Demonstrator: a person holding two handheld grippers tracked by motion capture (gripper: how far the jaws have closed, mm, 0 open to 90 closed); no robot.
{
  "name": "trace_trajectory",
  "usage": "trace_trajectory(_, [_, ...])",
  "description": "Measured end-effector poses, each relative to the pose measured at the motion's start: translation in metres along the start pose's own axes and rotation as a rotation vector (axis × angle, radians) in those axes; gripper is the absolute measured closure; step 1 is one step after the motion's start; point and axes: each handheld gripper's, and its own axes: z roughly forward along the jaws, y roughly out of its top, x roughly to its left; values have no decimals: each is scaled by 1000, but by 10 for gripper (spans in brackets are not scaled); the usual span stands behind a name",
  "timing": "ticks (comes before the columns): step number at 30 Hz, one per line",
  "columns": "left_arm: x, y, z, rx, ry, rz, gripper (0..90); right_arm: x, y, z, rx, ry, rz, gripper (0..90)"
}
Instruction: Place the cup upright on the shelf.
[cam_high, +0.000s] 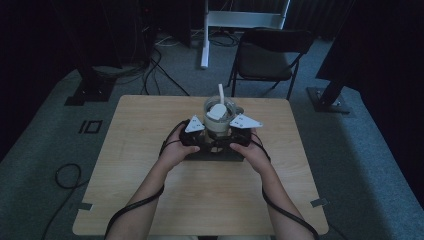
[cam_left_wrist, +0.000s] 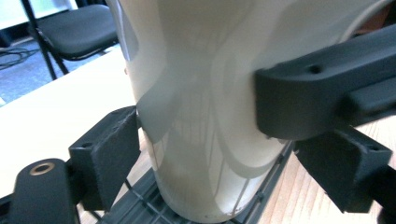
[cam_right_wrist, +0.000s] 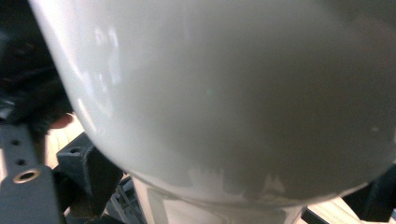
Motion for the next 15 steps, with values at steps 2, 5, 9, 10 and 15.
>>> trace_trajectory(2, [-3, -2, -4, -2, 24, -7, 160, 1, -1, 3, -6, -7, -6, 87])
trace_trajectory(5, [-7, -4, -10, 13, 62, 24, 158, 3, 0, 5, 29, -11, 8, 87])
trace_trajectory(9, [-10, -10, -25, -15, 100, 13, 78, 3, -4, 1, 13, -18, 9, 88])
trace_trajectory(10, [-10, -12, -30, -24, 108, 10, 78, 3, -5, 0, 14, -17, 16, 88])
trace_trajectory(15, [-9, -21, -44, -22, 124, -12, 21, 4, -6, -5, 23, -11, 7, 88])
